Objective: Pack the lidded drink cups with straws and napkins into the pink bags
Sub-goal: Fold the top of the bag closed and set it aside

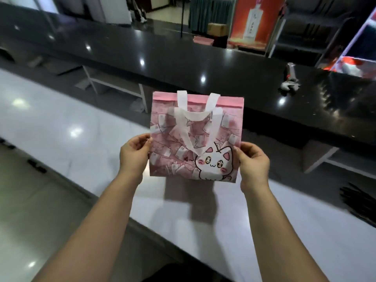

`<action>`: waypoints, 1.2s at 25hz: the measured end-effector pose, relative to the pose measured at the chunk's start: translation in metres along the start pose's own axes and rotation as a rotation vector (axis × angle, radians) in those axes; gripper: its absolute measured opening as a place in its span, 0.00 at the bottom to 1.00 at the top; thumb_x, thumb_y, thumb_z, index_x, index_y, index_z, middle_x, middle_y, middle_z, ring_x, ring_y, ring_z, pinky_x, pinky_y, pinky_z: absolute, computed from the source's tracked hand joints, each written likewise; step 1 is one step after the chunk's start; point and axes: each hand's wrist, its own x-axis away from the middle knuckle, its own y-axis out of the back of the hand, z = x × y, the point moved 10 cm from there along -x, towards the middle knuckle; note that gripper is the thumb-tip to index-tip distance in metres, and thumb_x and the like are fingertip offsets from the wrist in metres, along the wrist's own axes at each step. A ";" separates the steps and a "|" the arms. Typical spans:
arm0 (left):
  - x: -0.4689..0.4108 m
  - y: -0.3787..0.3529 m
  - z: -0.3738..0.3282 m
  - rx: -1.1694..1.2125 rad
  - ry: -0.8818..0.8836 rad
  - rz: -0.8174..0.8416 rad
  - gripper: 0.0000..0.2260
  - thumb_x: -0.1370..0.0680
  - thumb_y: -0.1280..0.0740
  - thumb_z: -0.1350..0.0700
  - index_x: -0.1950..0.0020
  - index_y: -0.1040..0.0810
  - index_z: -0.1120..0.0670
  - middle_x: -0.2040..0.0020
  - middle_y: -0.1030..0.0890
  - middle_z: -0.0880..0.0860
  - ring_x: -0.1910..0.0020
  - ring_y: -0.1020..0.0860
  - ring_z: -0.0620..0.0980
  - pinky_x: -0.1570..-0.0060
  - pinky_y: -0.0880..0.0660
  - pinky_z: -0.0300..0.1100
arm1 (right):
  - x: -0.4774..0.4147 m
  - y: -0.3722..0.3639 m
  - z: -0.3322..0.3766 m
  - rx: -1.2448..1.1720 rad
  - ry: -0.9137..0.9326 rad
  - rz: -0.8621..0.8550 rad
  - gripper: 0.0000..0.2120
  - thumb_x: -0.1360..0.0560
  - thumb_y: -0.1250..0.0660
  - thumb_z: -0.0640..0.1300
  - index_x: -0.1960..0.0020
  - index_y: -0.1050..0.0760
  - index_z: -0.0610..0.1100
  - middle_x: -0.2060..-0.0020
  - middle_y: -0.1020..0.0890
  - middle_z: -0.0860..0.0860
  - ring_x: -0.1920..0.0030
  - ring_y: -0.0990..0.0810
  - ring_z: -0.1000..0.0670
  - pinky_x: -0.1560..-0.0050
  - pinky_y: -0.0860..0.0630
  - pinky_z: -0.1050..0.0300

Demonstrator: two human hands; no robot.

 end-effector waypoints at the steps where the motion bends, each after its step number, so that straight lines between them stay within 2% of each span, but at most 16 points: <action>1: 0.005 0.026 -0.003 0.018 -0.003 -0.051 0.07 0.22 0.34 0.66 0.46 0.21 0.57 0.56 0.17 0.51 0.61 0.19 0.44 0.56 0.19 0.42 | 0.002 -0.023 -0.005 -0.017 -0.010 0.048 0.05 0.28 0.29 0.33 0.55 0.21 0.41 0.61 0.16 0.47 0.63 0.18 0.53 0.60 0.19 0.59; 4: 0.027 0.111 -0.006 0.056 -0.021 -0.228 0.12 0.23 0.36 0.70 0.47 0.21 0.55 0.55 0.18 0.51 0.60 0.19 0.44 0.61 0.20 0.36 | 0.021 -0.097 -0.025 -0.042 -0.059 0.225 0.06 0.28 0.29 0.33 0.52 0.20 0.38 0.58 0.16 0.45 0.60 0.18 0.51 0.56 0.19 0.57; 7: 0.049 0.196 -0.004 0.098 -0.004 -0.433 0.13 0.23 0.35 0.70 0.48 0.20 0.53 0.54 0.17 0.50 0.58 0.19 0.43 0.61 0.21 0.35 | 0.058 -0.169 -0.045 -0.037 -0.112 0.423 0.06 0.28 0.30 0.32 0.53 0.21 0.38 0.60 0.16 0.46 0.62 0.18 0.53 0.59 0.19 0.59; 10: 0.068 0.263 -0.003 0.159 0.006 -0.566 0.13 0.24 0.35 0.69 0.45 0.20 0.56 0.56 0.16 0.48 0.58 0.18 0.43 0.59 0.20 0.37 | 0.097 -0.231 -0.063 -0.036 -0.170 0.562 0.06 0.29 0.30 0.31 0.54 0.21 0.37 0.61 0.16 0.46 0.63 0.18 0.52 0.61 0.20 0.58; 13: 0.076 0.332 -0.015 0.283 -0.008 -0.668 0.12 0.24 0.34 0.69 0.44 0.20 0.59 0.51 0.16 0.53 0.50 0.18 0.52 0.49 0.20 0.45 | 0.138 -0.309 -0.065 -0.018 -0.187 0.703 0.05 0.29 0.29 0.32 0.55 0.20 0.39 0.61 0.16 0.46 0.62 0.18 0.49 0.59 0.21 0.56; 14: 0.076 0.359 -0.025 0.304 -0.023 -0.695 0.12 0.24 0.34 0.69 0.42 0.21 0.60 0.50 0.16 0.54 0.49 0.18 0.52 0.48 0.20 0.46 | 0.154 -0.340 -0.060 -0.008 -0.170 0.752 0.05 0.29 0.29 0.33 0.55 0.20 0.40 0.61 0.15 0.46 0.61 0.17 0.49 0.59 0.20 0.56; 17: 0.074 0.448 -0.072 0.343 -0.117 -0.737 0.11 0.25 0.33 0.67 0.45 0.19 0.57 0.55 0.14 0.50 0.57 0.16 0.46 0.61 0.19 0.40 | 0.212 -0.446 -0.027 -0.010 -0.076 0.922 0.05 0.29 0.28 0.35 0.55 0.19 0.42 0.61 0.15 0.47 0.61 0.17 0.49 0.57 0.19 0.55; 19: 0.061 0.501 -0.110 0.345 -0.174 -0.738 0.10 0.25 0.33 0.67 0.47 0.19 0.54 0.57 0.14 0.48 0.59 0.16 0.44 0.64 0.21 0.37 | 0.246 -0.514 0.001 -0.035 -0.021 1.021 0.05 0.28 0.29 0.35 0.55 0.18 0.43 0.60 0.15 0.46 0.59 0.17 0.47 0.54 0.19 0.52; 24: 0.010 0.649 -0.224 0.232 -0.349 -0.792 0.10 0.24 0.34 0.67 0.51 0.20 0.52 0.61 0.15 0.45 0.64 0.18 0.41 0.68 0.22 0.36 | 0.329 -0.698 0.045 -0.048 0.034 1.234 0.08 0.27 0.31 0.34 0.48 0.20 0.35 0.55 0.16 0.39 0.57 0.17 0.42 0.51 0.19 0.48; 28: -0.042 0.735 -0.293 0.098 -0.361 -0.788 0.09 0.23 0.34 0.67 0.47 0.21 0.56 0.54 0.18 0.51 0.59 0.19 0.47 0.67 0.21 0.37 | 0.361 -0.814 0.065 -0.041 0.066 1.288 0.08 0.26 0.32 0.33 0.48 0.21 0.33 0.55 0.16 0.39 0.57 0.17 0.42 0.59 0.18 0.53; 30: -0.080 0.775 -0.320 0.097 -0.332 -0.766 0.08 0.23 0.34 0.67 0.48 0.22 0.56 0.52 0.18 0.54 0.58 0.19 0.50 0.64 0.21 0.40 | 0.368 -0.872 0.078 -0.042 0.058 1.289 0.07 0.26 0.32 0.34 0.48 0.21 0.34 0.55 0.15 0.40 0.56 0.16 0.42 0.59 0.19 0.53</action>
